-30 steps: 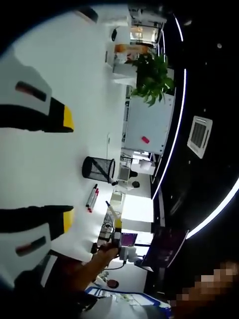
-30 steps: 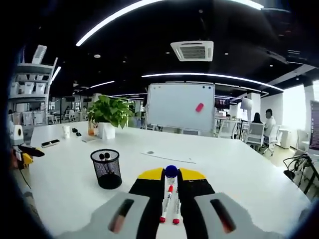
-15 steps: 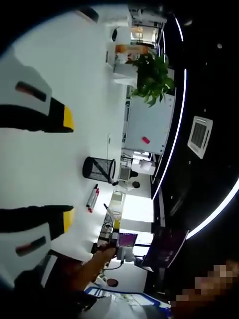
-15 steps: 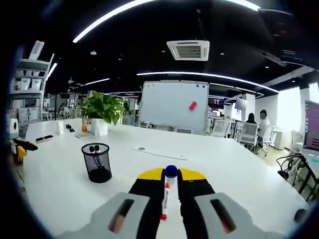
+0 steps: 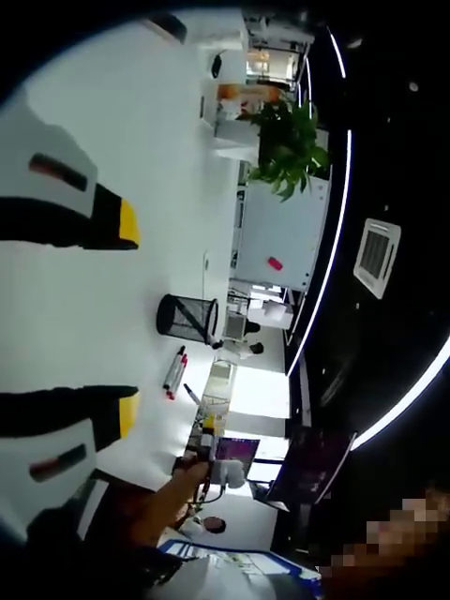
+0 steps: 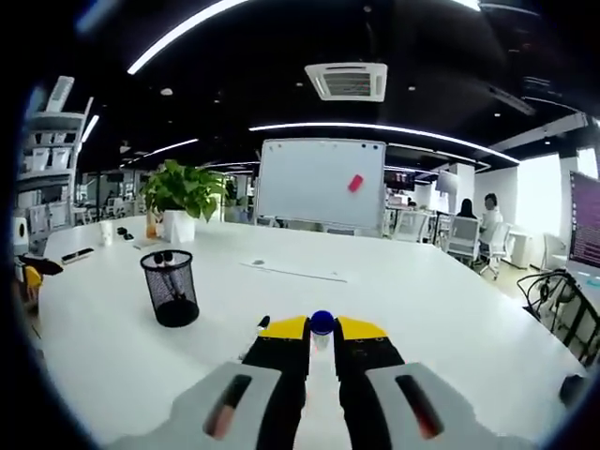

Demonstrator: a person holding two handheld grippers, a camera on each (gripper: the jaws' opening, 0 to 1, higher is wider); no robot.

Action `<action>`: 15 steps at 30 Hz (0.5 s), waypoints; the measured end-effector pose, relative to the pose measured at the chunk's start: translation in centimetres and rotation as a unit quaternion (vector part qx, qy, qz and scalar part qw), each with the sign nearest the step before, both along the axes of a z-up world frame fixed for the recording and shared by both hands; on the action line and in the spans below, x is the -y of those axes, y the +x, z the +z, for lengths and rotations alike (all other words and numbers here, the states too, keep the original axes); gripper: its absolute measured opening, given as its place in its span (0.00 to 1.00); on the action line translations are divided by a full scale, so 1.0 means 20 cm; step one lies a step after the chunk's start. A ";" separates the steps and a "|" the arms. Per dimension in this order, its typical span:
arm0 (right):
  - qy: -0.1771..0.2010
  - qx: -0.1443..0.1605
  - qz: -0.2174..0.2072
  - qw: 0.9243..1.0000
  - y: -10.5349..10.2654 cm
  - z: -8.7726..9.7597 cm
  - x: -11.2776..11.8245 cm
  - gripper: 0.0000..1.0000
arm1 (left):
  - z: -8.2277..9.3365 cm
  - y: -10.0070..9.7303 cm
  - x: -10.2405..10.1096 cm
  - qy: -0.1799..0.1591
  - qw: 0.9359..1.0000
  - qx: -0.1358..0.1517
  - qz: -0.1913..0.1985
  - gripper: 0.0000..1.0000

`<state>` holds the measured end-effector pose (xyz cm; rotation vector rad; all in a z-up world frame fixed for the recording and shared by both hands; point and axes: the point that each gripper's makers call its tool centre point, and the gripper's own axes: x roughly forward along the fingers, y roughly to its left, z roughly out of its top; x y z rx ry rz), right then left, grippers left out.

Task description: Pick up the whiteboard markers from the pen holder and place them facing the whiteboard neatly

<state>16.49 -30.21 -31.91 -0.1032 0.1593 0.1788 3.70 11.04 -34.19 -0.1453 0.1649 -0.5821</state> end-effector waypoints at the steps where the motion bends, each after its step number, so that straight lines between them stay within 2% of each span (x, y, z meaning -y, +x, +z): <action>1: 0.001 -0.002 -0.001 1.000 0.00 -0.01 0.01 0.13 | 0.00 0.00 0.00 0.000 1.000 0.000 0.000 0.59; 15: 0.002 -0.037 -0.009 0.999 0.02 -0.13 0.01 0.13 | 0.00 0.01 0.02 -0.001 1.000 -0.001 -0.006 0.59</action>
